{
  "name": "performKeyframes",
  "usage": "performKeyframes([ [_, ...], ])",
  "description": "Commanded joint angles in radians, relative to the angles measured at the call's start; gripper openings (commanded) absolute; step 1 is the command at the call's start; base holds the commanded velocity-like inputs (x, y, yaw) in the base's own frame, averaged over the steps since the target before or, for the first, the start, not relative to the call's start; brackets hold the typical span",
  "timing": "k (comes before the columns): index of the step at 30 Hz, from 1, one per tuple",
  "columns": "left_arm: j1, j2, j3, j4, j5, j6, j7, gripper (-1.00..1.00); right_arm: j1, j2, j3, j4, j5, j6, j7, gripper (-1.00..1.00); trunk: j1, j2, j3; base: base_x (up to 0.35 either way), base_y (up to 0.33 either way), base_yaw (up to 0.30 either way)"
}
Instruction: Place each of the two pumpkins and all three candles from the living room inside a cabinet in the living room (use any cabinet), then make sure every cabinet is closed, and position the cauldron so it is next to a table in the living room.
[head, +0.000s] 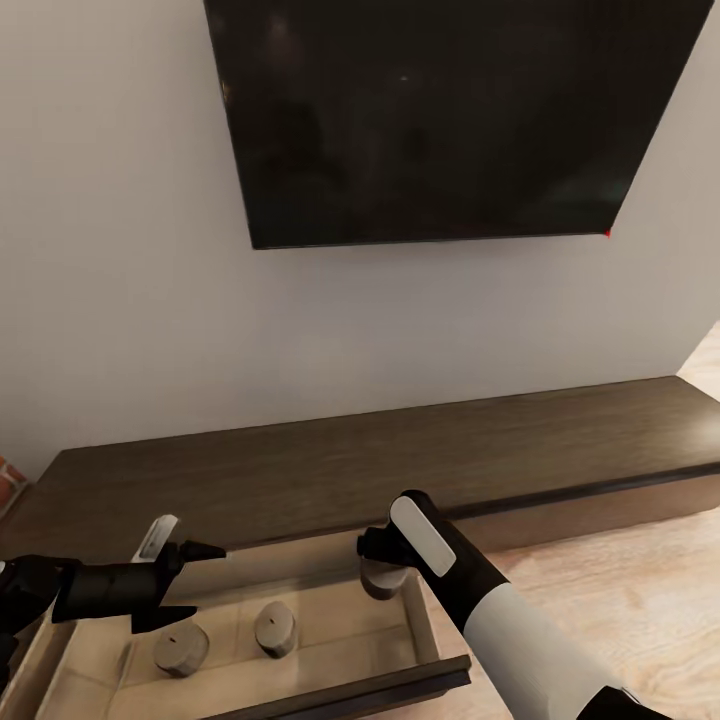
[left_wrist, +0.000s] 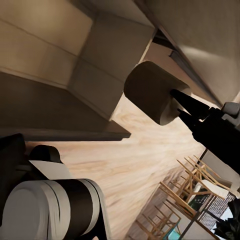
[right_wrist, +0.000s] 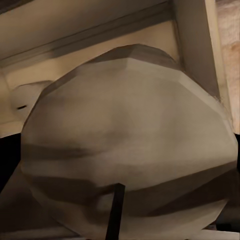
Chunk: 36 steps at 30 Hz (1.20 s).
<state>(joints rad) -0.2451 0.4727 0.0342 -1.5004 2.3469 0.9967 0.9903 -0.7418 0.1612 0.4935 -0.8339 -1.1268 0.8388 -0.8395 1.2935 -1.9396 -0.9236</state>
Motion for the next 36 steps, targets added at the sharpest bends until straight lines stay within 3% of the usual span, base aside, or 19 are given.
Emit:
performKeyframes([
  [1, -0.001, 0.0, 0.001, 0.0, 0.009, 0.002, 0.01, 1.0, -0.001, 0.0, 0.002, -0.001, -0.01, 0.0, -0.011, -1.0, 0.0, 0.0, -0.001, 0.0, 0.274, 0.0],
  [16, -0.002, 0.0, 0.001, 0.0, 0.009, 0.003, 0.01, 1.0, -0.001, 0.001, 0.003, 0.033, -0.002, -0.004, -0.009, -1.0, 0.0, 0.0, -0.001, 0.0, 0.16, 0.0],
  [19, -0.002, 0.0, 0.001, 0.0, 0.009, 0.003, 0.01, 1.0, -0.002, 0.001, 0.006, 0.05, -0.002, -0.036, -0.008, -1.0, 0.0, 0.0, -0.001, 0.0, 0.046, 0.0],
  [25, -0.001, 0.0, 0.001, 0.0, 0.009, 0.003, 0.01, 1.0, -0.001, 0.0, 0.06, 0.125, 0.007, -0.112, 0.044, -1.0, 0.0, 0.0, -0.001, 0.0, 0.006, 0.0],
  [28, -0.001, 0.0, 0.001, 0.0, 0.009, 0.003, 0.01, 1.0, -0.001, 0.0, 0.094, 0.155, 0.057, -0.157, 0.104, -1.0, 0.0, 0.0, -0.001, 0.0, 0.0, 0.0],
  [32, -0.002, 0.0, 0.001, 0.0, 0.009, 0.003, 0.01, 1.0, -0.001, 0.001, 0.106, 0.201, 0.146, -0.216, 0.189, -1.0, 0.0, 0.0, -0.001, 0.0, 0.0, 0.0],
  [36, -0.001, 0.0, 0.002, -0.001, 0.009, 0.003, 0.01, 1.0, -0.001, 0.001, 0.107, 0.223, 0.173, -0.233, 0.246, -1.0, 0.0, 0.0, -0.001, 0.0, 0.0, 0.0],
])
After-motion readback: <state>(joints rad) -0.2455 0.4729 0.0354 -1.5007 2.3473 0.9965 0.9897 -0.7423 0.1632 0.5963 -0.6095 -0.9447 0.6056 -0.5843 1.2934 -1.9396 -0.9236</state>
